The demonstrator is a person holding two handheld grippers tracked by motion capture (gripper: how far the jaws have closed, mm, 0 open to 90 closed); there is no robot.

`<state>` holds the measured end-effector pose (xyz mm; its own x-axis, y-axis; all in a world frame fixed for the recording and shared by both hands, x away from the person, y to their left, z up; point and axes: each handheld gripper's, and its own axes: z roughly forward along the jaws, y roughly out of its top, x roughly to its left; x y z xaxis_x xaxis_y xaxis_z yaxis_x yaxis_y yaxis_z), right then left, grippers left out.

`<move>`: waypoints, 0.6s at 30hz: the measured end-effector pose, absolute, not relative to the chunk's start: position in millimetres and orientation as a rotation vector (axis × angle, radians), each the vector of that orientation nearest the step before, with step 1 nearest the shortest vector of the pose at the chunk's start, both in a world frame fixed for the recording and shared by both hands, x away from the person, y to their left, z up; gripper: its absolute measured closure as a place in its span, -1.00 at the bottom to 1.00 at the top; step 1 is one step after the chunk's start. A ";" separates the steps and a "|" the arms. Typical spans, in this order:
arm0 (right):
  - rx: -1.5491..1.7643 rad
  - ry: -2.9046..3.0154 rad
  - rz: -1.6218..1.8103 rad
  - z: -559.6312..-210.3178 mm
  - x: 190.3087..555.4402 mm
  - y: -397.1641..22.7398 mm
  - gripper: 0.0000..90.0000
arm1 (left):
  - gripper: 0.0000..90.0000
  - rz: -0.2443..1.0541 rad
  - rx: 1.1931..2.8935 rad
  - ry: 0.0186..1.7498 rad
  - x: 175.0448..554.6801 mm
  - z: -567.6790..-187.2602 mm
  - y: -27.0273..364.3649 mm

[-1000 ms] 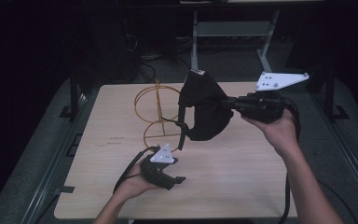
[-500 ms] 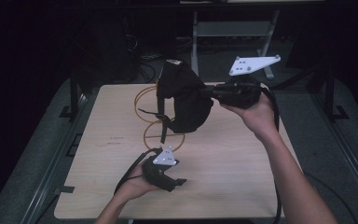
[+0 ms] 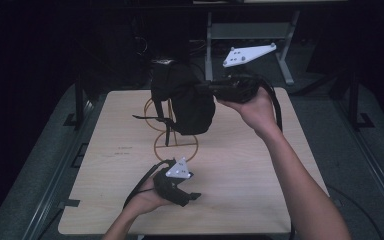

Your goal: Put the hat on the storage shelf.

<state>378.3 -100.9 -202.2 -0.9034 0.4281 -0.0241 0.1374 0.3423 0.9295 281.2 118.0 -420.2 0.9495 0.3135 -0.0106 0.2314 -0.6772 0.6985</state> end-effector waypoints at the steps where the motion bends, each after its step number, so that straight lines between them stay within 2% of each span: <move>1: 0.507 2.345 1.584 -202.2 378.3 -100.9 0.95 | -0.34 0.141 2.342 0.382 281.2 -420.2 118.0; 9: 0.483 2.366 1.606 -194.8 393.3 -76.4 0.95 | -0.34 0.129 2.335 0.396 284.2 -421.7 119.2; 18: 0.503 2.426 1.586 -202.4 418.2 -40.4 0.94 | -0.34 0.117 2.355 0.388 283.1 -425.5 114.2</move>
<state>418.2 -40.4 -202.4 -0.9223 0.3860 0.0189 0.1722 0.3666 0.9143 283.1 114.2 -425.5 0.9502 0.3103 -0.0274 0.2435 -0.6849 0.6867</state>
